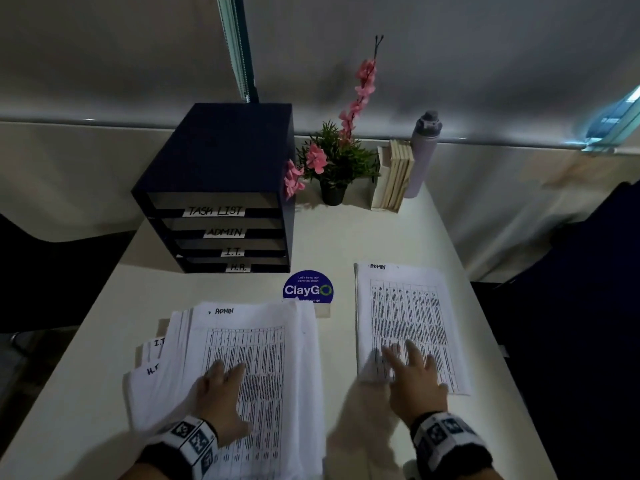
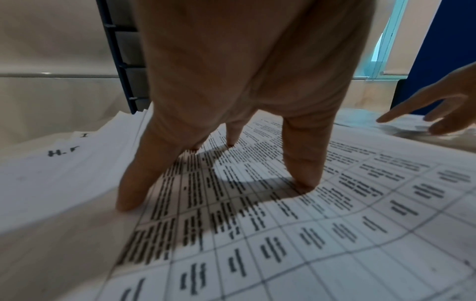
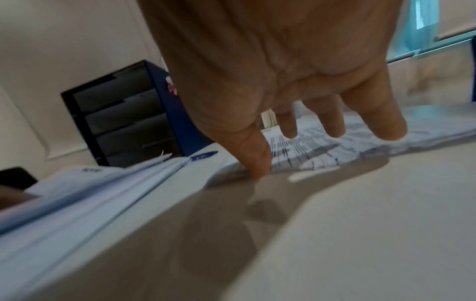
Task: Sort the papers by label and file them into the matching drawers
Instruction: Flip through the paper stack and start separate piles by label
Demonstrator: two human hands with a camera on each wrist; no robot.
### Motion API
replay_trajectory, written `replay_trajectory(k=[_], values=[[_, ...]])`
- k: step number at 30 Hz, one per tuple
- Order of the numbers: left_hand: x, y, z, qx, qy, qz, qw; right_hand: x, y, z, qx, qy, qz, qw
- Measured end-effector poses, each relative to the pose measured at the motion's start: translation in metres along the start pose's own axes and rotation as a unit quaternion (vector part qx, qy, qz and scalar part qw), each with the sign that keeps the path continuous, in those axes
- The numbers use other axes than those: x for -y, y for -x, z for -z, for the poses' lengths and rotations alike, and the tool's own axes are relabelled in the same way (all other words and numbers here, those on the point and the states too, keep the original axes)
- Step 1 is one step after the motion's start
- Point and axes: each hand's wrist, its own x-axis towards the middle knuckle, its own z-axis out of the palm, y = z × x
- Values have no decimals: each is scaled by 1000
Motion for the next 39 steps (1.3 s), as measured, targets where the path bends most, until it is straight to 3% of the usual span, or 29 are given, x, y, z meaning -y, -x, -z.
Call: replay_trajectory(k=[4, 14, 19, 21, 23, 25, 27, 28, 32, 35, 39], values=[[0, 1, -1, -4, 1, -9, 1000, -3, -10, -8, 3, -10, 33, 999], [5, -3, -10, -14, 36, -14, 999, -28, -125, 43, 81, 36, -7, 996], [11, 0, -9, -13, 70, -12, 997, -33, -148, 55, 84, 47, 8, 995], [20, 2, -6, -48, 117, -14, 992, -27, -144, 58, 83, 53, -5, 995], [32, 6, -3, -125, 144, 9, 982, -14, -128, 56, 30, 52, -16, 998], [47, 11, 0, -171, 156, 71, 970, 11, -101, 46, -48, -25, 49, 997], [62, 15, 1, -160, 170, 128, 964, 44, -65, 30, -47, -154, 124, 979], [68, 17, 1, -145, 170, 141, 964, 61, -46, 20, -8, -183, 134, 974], [81, 19, -1, -83, 165, 97, 978, 119, 12, -26, 152, -240, 102, 953], [84, 22, -5, -50, 171, 50, 983, 132, 27, -42, 129, -311, 43, 941], [89, 23, -8, -67, 185, 49, 979, 115, 20, -37, 63, -296, 9, 953]])
